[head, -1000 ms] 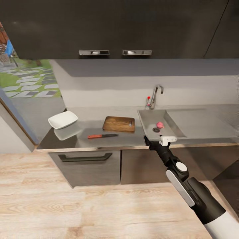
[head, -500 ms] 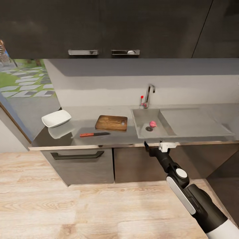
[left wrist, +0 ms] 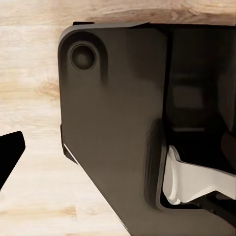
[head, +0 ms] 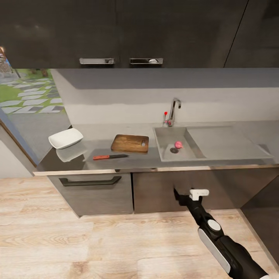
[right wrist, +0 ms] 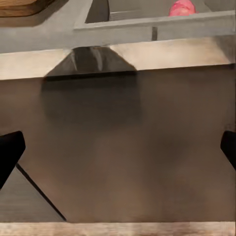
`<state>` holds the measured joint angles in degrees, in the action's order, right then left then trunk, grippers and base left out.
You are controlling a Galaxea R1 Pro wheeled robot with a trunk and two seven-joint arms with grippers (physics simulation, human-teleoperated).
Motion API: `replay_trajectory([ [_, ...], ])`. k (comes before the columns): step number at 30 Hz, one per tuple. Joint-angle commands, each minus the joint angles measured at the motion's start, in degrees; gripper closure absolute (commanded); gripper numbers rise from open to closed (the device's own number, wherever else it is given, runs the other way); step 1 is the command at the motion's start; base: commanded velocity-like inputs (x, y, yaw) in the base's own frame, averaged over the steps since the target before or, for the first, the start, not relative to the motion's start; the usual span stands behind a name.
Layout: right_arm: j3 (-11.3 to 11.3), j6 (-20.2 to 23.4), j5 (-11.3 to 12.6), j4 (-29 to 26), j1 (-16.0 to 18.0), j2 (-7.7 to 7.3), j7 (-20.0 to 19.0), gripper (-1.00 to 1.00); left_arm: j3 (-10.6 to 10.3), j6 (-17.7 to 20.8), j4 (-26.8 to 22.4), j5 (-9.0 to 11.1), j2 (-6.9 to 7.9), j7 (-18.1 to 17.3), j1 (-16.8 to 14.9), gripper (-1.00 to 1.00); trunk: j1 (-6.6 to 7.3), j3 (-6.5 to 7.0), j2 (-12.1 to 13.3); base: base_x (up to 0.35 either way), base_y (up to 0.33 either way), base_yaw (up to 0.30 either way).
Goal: In the kitchen, take the Vidalia onion out of the sink, dice it on the chopping board with the paring knife, put the diced onion into the bowl on the countertop, then place both the paring knife and the chopping board into the sink.
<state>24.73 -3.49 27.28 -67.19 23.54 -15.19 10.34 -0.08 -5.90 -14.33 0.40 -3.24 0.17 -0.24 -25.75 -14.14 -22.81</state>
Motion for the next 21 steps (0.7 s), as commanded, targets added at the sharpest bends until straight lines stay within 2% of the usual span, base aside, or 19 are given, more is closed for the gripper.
replay_trajectory([
  [1,0.31,-0.72,0.58,0.83,-0.02,-0.18,-0.41,-1.00,-0.01,-0.17,-0.02,0.04,-0.01,0.03,-0.02,-1.00,-0.03,-0.10,-0.11,0.000,0.000,0.000],
  [6,0.31,-3.70,0.58,9.18,-0.51,-0.50,-7.07,-1.00,-0.01,-0.11,-0.58,0.04,-0.01,0.15,-0.02,-1.00,-0.03,-0.10,-0.11,0.000,0.000,0.000],
  [10,0.45,-8.90,0.58,17.36,-0.58,-0.34,-9.17,-1.00,-0.01,0.13,-2.68,0.04,-0.14,1.31,-0.02,-1.00,-0.03,-0.10,-0.11,0.000,0.000,0.000],
  [11,0.74,-10.14,0.58,19.39,-0.62,-0.29,-9.37,-1.00,-0.01,0.20,-3.30,0.04,-0.24,2.04,-0.02,-1.00,-0.03,-0.10,-0.11,0.000,0.000,0.000],
  [12,2.13,-12.32,0.58,24.03,-0.66,-0.09,-10.07,-1.00,-0.01,0.29,-4.48,0.07,-0.45,3.58,-0.02,-1.00,-0.03,-0.10,-0.11,0.000,0.000,0.000],
  [15,3.99,-14.75,0.61,29.43,-0.67,0.36,-11.30,-1.00,-0.05,0.38,-5.84,0.10,-0.64,4.48,-0.02,-1.00,-0.03,-0.10,-0.11,0.000,0.000,0.000],
  [19,5.39,-19.82,0.60,40.00,-0.68,3.24,-13.99,-1.00,-0.09,0.45,-8.05,0.12,-0.77,4.98,-0.02,-1.00,-0.03,-0.10,-0.11,0.000,0.000,0.000],
  [20,5.64,-23.78,0.58,46.84,-0.71,5.29,-14.95,-1.00,-0.09,0.45,-9.23,0.13,-0.79,5.06,-0.02,-1.00,-0.03,-0.10,-0.11,0.000,0.000,0.000],
  [21,5.69,-24.99,0.58,48.99,-0.73,6.01,-15.14,-1.00,-0.09,0.45,-9.59,0.13,-0.78,5.08,-0.02,-1.00,-0.03,-0.10,-0.11,0.000,0.000,0.000],
])
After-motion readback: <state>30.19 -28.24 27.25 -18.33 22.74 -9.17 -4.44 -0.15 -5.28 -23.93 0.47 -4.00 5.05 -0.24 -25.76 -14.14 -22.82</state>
